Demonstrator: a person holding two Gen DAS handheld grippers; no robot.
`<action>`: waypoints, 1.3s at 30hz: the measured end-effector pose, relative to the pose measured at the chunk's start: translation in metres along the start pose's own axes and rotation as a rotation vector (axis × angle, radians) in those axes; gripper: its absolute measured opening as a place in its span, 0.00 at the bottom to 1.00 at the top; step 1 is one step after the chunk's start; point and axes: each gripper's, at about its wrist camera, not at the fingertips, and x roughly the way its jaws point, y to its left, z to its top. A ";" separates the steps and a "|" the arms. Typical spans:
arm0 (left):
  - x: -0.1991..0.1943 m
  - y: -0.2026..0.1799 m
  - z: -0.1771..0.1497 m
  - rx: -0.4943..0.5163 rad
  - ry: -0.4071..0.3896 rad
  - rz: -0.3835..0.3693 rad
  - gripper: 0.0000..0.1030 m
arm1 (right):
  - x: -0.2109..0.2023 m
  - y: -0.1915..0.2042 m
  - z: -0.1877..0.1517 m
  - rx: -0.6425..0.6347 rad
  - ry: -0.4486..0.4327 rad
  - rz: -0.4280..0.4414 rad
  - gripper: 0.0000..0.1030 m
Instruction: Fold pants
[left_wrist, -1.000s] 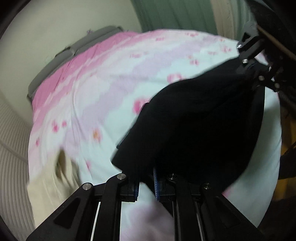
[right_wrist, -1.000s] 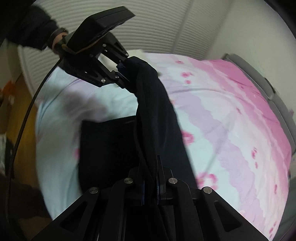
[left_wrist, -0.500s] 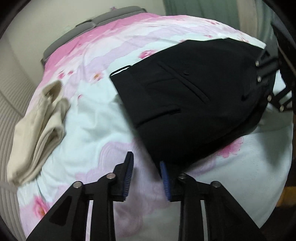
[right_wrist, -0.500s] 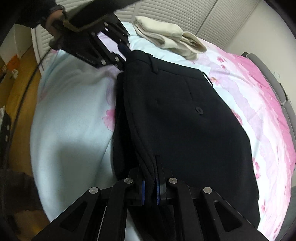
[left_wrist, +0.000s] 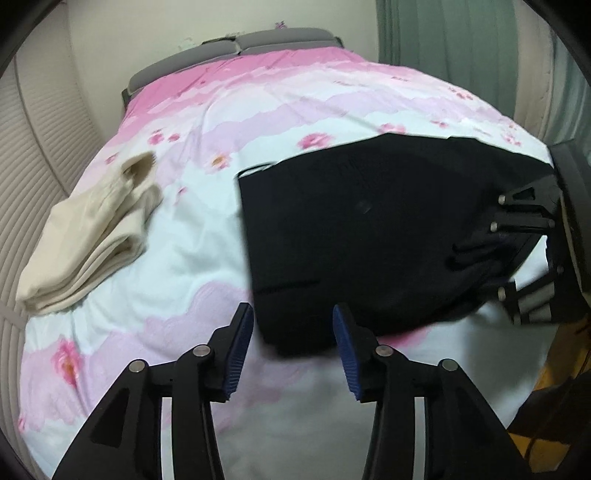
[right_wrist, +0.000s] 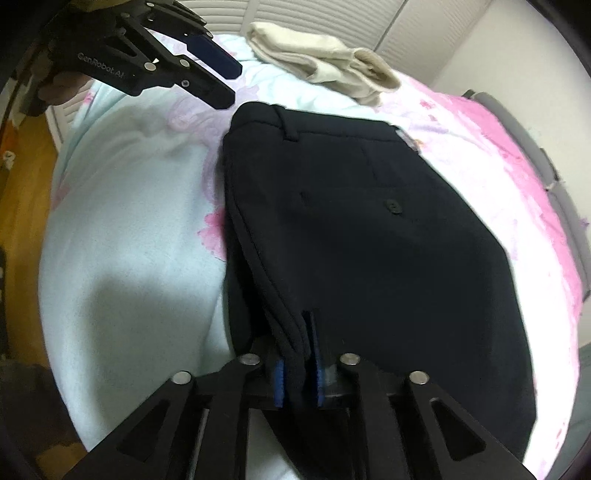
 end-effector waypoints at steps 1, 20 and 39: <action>0.002 -0.003 0.003 0.004 -0.004 -0.008 0.44 | -0.006 0.001 -0.003 0.003 -0.005 -0.018 0.38; 0.035 -0.170 0.084 0.029 -0.016 -0.064 0.50 | -0.127 -0.136 -0.221 1.049 0.095 -0.084 0.46; 0.055 -0.193 0.135 -0.600 0.056 0.296 0.57 | 0.053 -0.373 -0.138 1.011 0.409 0.991 0.46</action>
